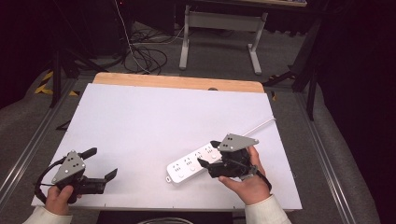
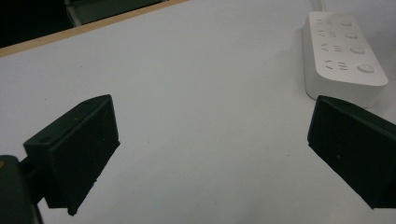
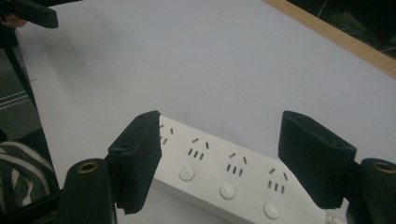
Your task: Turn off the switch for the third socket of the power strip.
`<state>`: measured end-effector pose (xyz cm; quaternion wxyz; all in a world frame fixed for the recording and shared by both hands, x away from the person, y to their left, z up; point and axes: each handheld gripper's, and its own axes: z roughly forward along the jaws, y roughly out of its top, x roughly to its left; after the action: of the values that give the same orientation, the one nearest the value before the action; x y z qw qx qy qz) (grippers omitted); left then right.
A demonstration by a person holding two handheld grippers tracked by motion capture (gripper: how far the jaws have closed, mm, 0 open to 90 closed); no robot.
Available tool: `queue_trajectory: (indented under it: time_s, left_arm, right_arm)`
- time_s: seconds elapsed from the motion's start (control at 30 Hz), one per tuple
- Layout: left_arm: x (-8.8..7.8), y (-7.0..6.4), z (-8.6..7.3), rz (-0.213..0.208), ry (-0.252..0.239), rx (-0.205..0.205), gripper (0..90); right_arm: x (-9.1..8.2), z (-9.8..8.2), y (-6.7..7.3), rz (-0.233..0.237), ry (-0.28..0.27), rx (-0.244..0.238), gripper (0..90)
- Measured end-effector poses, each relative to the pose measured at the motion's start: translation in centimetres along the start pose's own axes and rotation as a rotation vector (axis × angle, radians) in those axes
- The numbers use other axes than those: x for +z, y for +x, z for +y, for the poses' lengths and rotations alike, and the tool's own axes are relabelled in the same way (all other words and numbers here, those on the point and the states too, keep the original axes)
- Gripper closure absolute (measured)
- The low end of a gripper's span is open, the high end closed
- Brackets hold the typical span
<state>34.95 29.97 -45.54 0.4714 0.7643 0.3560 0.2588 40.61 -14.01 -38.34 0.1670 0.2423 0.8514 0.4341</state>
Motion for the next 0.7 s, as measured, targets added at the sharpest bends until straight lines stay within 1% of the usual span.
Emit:
queue_trajectory:
  time_s: [0.07,0.23,0.33,0.4,0.47,0.57,0.63,0.7]
  left_arm:
    - [0.0,0.0,0.0,0.001,-0.001,-0.002,2.2]
    - [0.0,0.0,0.0,-0.005,0.001,-0.002,2.2]
    - [0.0,0.0,0.0,-0.005,0.0,-0.004,2.2]
    - [0.0,0.0,0.0,-0.005,-0.001,-0.006,2.2]
    - [0.0,0.0,0.0,-0.005,0.0,-0.006,2.2]
    - [0.0,0.0,0.0,-0.006,0.0,-0.007,2.2]
    - [0.0,0.0,0.0,-0.006,-0.001,-0.007,2.2]
    - [0.0,0.0,0.0,-0.004,-0.002,-0.008,2.2]
  right_arm:
    - [-0.3,-0.3,-0.2,-0.003,-0.002,0.007,28.9]
    - [-1.4,-1.8,-1.0,0.011,-0.041,0.093,28.9]
    - [-1.8,-2.7,-1.5,0.012,-0.056,0.125,28.9]
    - [-1.9,-3.4,-1.8,0.01,-0.063,0.137,28.3]
    - [-2.0,-4.2,-2.1,0.0,-0.077,0.138,26.4]
    - [-2.2,-5.2,-2.6,-0.008,-0.094,0.142,26.4]
    - [-2.2,-5.9,-2.9,-0.02,-0.095,0.143,26.4]
    - [-2.2,-6.5,-3.1,-0.033,-0.093,0.133,26.4]
